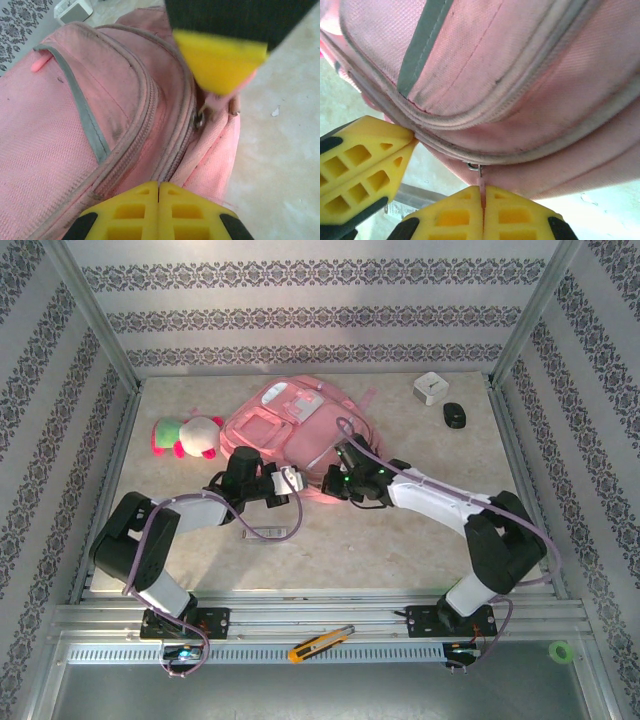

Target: Pack the student bag

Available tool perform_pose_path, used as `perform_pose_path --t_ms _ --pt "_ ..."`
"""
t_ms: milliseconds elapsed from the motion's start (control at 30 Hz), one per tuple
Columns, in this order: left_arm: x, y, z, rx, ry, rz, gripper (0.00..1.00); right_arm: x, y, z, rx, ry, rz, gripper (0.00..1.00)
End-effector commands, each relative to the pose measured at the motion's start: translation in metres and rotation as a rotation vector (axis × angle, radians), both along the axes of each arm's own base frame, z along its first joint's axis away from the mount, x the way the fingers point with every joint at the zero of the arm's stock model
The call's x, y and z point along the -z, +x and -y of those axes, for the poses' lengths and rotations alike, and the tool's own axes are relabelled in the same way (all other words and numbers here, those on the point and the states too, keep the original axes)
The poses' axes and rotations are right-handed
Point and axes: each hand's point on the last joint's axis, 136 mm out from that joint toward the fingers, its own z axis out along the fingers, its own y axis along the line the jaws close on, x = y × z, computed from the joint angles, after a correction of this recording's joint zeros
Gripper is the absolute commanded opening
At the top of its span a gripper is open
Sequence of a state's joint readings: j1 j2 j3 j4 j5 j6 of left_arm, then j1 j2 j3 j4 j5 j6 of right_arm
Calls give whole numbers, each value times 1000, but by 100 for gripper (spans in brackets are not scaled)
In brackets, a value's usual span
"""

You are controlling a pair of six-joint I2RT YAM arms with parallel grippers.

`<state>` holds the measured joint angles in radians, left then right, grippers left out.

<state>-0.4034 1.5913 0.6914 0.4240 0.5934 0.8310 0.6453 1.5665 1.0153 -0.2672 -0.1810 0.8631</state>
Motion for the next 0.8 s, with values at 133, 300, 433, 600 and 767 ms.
perform_pose_path --t_ms 133,300,433,600,767 --pt "-13 5 -35 -33 69 32 0 -5 -9 52 57 35 24 0" --pt "-23 1 -30 -26 9 2 15 -10 -12 31 -27 152 31 0" --pt "-46 -14 0 50 -99 -41 57 -26 -13 14 -104 207 80 0" --pt "-59 -11 36 90 -99 16 61 -47 -21 4 -173 223 150 0" --pt "-56 2 58 131 -72 29 62 -58 -28 3 -209 224 199 0"
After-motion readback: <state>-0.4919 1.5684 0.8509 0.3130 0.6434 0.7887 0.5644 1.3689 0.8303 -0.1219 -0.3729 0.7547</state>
